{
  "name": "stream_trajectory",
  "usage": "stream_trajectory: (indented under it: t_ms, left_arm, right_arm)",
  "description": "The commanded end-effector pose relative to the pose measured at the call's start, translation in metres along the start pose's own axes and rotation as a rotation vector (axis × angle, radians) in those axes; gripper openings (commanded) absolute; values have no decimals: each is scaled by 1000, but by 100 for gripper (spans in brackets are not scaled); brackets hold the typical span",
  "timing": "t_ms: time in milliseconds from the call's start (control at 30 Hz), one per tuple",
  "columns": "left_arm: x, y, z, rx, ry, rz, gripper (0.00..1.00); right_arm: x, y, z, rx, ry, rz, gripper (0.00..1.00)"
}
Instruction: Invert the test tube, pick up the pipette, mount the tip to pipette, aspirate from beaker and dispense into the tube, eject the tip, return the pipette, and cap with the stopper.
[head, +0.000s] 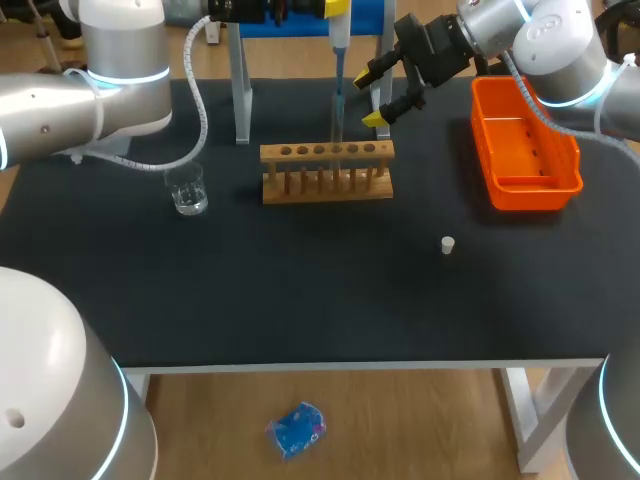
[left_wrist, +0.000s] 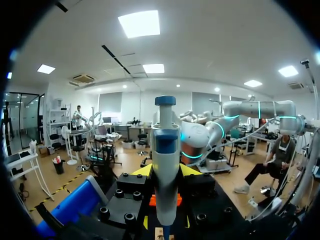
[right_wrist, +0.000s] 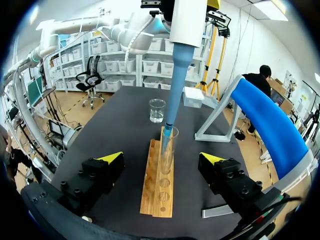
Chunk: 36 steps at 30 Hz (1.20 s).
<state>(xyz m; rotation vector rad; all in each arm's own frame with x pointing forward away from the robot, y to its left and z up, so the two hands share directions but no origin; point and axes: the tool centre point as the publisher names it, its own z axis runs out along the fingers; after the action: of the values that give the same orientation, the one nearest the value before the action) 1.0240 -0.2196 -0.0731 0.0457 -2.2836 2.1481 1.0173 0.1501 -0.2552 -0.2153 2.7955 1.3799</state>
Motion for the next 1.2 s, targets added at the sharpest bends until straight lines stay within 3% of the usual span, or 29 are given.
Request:
stream_trajectory:
  t_ms: [33,1200]
  left_arm:
    - [1,2,1,5,0,0,0]
    - [-1,13,3,11,-6,-16,0]
  right_arm:
    - [-1,0,-1,3,4,0,100]
    - [-1,0,-1,3,4,0,100]
